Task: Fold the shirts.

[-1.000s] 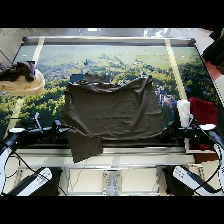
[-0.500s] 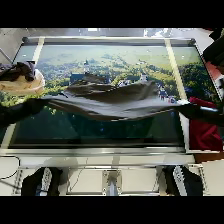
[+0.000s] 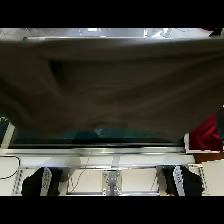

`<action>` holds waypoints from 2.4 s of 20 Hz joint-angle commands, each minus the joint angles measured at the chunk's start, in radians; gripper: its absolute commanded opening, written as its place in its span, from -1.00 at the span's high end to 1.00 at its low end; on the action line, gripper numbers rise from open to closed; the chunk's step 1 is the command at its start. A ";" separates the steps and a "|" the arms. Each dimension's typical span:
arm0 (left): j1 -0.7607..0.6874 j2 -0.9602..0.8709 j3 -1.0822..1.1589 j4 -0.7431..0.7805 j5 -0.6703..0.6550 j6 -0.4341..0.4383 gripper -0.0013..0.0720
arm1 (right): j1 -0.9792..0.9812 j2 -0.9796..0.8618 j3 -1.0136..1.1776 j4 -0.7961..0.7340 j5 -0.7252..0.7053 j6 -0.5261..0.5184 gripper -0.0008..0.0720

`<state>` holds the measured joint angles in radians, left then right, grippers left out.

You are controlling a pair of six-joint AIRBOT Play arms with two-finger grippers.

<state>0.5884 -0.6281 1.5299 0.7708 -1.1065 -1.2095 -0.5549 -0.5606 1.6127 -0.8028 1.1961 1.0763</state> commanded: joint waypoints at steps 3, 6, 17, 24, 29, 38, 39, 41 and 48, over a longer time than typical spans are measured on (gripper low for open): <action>-0.133 -0.370 0.160 -0.103 -0.224 -0.003 0.94 | 0.005 -0.330 0.044 0.193 0.202 0.040 0.95; -0.386 -0.582 0.153 0.151 -0.267 -0.010 0.94 | 0.121 -0.507 -0.046 0.139 0.218 0.035 0.95; -0.535 -1.080 0.154 0.793 0.074 -0.317 0.94 | 0.368 -1.020 -0.151 -0.232 -0.329 0.223 0.95; -0.544 -1.077 0.154 0.766 0.030 -0.318 0.93 | 0.370 -1.029 -0.151 -0.240 -0.259 0.225 0.95; -0.541 -1.032 0.075 0.769 -0.249 -0.275 0.93 | 0.381 -0.971 -0.153 -0.382 -0.074 0.220 0.95; -0.588 -0.999 -0.212 0.702 -0.162 -0.276 0.93 | 0.381 -0.970 -0.441 -0.375 -0.166 0.221 0.95; -0.589 -1.004 -0.213 0.702 -0.163 -0.276 0.93 | 0.381 -0.970 -0.466 -0.375 -0.187 0.221 0.95; -0.589 -1.010 -0.213 0.702 -0.175 -0.276 0.93 | 0.381 -0.970 -0.492 -0.375 -0.199 0.221 0.95; -0.586 -0.957 -0.212 0.702 -0.242 -0.276 -0.45 | 0.378 -0.960 -0.385 -0.310 0.075 0.220 -0.20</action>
<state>0.0025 -1.6211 1.3193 1.4773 -1.3098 -1.4853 -0.1749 -1.5272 1.1702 -1.1263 1.0859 1.2980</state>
